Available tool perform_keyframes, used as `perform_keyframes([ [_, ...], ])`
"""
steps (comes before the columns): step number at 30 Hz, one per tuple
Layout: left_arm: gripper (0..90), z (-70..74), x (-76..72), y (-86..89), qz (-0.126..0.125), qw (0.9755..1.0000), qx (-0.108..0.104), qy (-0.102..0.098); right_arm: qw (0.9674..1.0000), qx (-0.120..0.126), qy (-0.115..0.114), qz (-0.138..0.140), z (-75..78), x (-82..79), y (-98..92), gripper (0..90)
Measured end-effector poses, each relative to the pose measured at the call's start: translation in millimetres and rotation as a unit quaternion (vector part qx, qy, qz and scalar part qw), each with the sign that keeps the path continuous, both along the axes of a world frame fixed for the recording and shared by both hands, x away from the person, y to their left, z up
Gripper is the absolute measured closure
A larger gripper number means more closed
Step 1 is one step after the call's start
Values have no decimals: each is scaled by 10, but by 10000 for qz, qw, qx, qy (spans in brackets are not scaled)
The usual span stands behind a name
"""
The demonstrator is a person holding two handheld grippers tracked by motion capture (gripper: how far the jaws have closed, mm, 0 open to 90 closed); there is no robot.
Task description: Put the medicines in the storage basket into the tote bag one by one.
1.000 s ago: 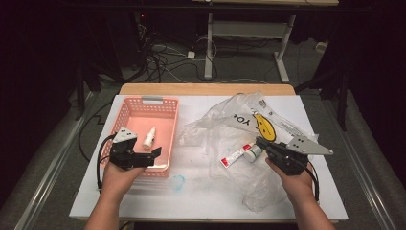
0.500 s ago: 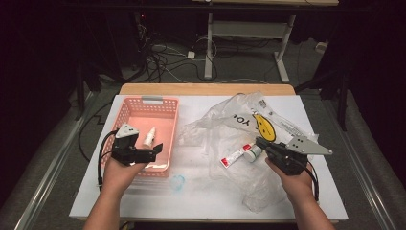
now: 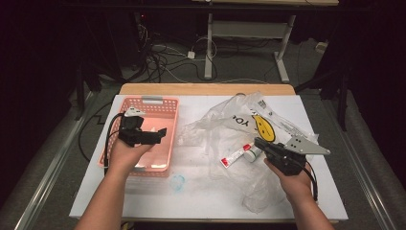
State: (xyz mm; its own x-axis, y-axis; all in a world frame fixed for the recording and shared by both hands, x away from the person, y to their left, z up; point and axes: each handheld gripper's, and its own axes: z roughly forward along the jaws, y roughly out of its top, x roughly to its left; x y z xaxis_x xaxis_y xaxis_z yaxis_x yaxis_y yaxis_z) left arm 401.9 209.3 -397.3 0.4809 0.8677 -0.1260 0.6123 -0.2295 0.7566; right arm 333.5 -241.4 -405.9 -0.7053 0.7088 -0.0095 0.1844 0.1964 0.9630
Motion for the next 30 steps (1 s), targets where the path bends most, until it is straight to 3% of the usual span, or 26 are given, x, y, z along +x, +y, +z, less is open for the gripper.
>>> perform_keyframes([
  [4,9,-48,121,-9,74,9999,11,145,10000,-5,-8,5,-1,1,1,900],
  [8,10,-98,241,9,185,9990,185,367,10000,24,-15,-22,9,-6,-7,900],
  [14,13,-190,395,48,321,9954,426,791,10000,20,-27,-15,13,-5,-13,900],
  [18,43,-239,460,67,362,9928,467,1043,10000,27,-20,-14,13,-4,-13,900],
  [24,124,-343,543,68,263,9853,527,1604,10000,17,-37,-8,14,-5,-7,900],
  [27,156,-399,575,76,299,9793,662,1889,10000,44,-30,13,22,-13,-5,900],
  [30,192,-422,584,95,337,9767,669,2011,10000,41,-35,11,25,-17,-5,900],
])
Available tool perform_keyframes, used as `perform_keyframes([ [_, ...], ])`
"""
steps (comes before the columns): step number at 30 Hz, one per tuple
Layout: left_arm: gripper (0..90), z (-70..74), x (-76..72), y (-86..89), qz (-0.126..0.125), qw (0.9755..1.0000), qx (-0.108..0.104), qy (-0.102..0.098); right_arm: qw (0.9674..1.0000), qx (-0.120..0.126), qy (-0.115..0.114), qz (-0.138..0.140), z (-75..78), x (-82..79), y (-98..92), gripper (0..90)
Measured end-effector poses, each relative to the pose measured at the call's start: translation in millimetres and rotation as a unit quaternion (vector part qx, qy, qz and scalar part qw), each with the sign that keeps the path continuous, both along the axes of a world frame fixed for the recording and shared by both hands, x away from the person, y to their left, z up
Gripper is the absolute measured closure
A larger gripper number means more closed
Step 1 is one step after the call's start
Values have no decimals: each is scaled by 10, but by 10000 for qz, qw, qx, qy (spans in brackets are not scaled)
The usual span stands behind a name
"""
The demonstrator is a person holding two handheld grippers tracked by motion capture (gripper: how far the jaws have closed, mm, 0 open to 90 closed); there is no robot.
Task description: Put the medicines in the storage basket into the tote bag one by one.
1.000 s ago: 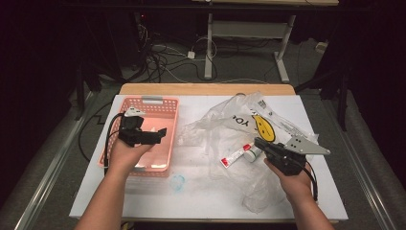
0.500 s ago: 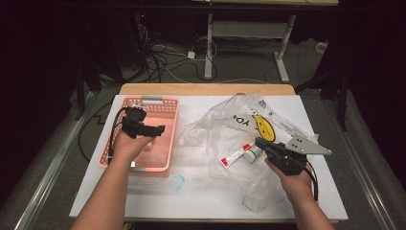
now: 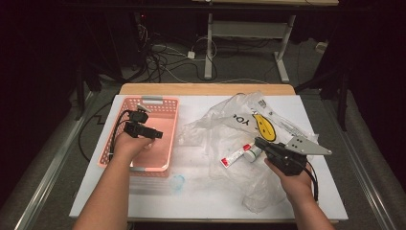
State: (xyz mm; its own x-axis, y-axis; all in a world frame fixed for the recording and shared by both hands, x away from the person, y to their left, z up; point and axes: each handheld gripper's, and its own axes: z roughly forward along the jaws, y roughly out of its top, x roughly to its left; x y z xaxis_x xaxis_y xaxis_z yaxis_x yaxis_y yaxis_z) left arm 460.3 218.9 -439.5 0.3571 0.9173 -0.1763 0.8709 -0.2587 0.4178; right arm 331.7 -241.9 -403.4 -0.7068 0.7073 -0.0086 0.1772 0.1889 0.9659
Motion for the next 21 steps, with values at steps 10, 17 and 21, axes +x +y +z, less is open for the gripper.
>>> perform_keyframes([
  [10,377,-73,16,-2,-15,9994,227,279,10000,12,2,-11,-2,-2,2,900],
  [17,499,-112,19,-28,-7,9982,452,391,10000,-16,2,7,-13,7,-2,900],
  [21,554,-133,20,-32,-22,9979,493,417,10000,-6,21,8,-16,3,5,900],
])
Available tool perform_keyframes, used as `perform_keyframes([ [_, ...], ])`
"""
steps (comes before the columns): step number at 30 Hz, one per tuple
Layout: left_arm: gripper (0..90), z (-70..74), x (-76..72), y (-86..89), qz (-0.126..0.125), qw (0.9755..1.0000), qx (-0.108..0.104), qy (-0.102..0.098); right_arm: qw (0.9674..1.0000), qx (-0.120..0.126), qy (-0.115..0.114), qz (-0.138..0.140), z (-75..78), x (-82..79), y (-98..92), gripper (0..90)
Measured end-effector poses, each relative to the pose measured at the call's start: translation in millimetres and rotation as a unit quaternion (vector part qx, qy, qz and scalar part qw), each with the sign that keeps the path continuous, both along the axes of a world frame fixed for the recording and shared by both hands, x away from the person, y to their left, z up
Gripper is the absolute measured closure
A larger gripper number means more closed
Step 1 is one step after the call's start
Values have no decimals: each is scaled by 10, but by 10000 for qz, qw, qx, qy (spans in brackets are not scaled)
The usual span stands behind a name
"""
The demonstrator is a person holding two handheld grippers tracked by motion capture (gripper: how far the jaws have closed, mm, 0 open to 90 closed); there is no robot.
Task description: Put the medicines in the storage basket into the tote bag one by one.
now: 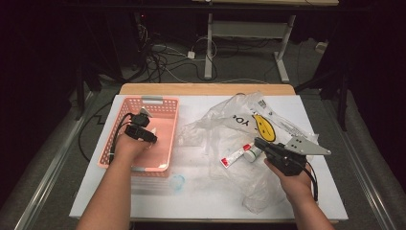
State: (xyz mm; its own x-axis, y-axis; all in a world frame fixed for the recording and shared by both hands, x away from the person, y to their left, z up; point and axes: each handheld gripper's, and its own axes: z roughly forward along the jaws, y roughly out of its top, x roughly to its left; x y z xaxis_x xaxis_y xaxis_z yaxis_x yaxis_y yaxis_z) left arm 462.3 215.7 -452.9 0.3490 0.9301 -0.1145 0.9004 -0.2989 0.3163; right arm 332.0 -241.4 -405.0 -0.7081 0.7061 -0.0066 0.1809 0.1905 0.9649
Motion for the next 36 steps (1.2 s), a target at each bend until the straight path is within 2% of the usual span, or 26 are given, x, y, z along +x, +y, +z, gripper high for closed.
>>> perform_keyframes([
  [5,573,-5,-5,-27,-65,10000,26,-33,10000,-2,15,11,-5,6,0,900],
  [12,578,11,-7,-70,-137,9998,-141,2,10000,-4,21,21,-9,5,13,900],
  [20,579,119,-48,-27,-48,9994,-320,-152,10000,-4,-23,-4,0,7,-7,900],
  [31,578,301,-200,-35,-228,9970,-466,-577,10000,-23,-23,-9,3,3,-7,900],
  [36,578,373,-323,-95,-338,9941,-512,-896,10000,10,-11,-18,7,1,-13,900],
])
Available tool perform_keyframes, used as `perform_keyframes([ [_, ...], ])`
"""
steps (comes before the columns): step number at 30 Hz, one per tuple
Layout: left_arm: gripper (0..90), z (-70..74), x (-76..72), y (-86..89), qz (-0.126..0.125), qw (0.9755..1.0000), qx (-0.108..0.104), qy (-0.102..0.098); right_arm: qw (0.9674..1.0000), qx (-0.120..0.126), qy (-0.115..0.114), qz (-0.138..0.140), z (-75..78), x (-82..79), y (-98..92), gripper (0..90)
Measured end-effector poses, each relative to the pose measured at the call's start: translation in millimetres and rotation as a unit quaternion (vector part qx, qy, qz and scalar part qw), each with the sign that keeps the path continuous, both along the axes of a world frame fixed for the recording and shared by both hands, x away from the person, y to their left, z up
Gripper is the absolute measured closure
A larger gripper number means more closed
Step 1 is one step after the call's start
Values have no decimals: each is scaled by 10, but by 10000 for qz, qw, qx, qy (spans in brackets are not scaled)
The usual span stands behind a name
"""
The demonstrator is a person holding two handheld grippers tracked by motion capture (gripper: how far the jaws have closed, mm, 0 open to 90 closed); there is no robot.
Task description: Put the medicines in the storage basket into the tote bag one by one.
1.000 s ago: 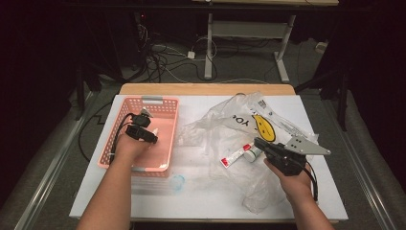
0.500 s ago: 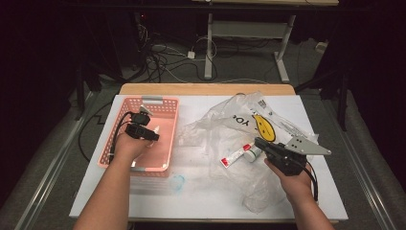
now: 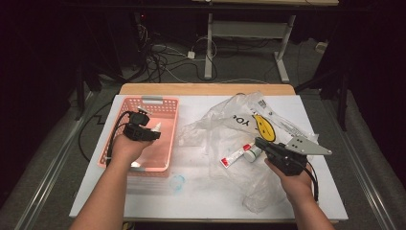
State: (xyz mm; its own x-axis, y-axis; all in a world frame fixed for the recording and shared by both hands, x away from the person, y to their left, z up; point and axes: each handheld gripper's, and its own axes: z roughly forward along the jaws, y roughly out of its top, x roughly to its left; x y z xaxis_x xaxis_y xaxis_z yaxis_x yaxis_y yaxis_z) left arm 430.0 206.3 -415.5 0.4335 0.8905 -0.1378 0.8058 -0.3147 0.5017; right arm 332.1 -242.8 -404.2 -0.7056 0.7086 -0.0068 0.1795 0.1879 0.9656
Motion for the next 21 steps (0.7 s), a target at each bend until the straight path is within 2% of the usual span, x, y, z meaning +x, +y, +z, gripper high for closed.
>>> perform_keyframes([
  [3,578,22,-63,-27,-84,9999,6,-57,10000,6,2,-10,-1,-1,-2,900],
  [11,578,91,-243,-68,-146,9992,-173,-332,10000,30,-19,-2,20,-12,-6,900],
  [19,578,117,-445,-71,-293,9969,-451,-582,10000,16,-23,13,21,-15,4,900],
  [21,578,110,-495,-77,-300,9963,-457,-667,10000,12,-35,15,20,-15,9,900],
])
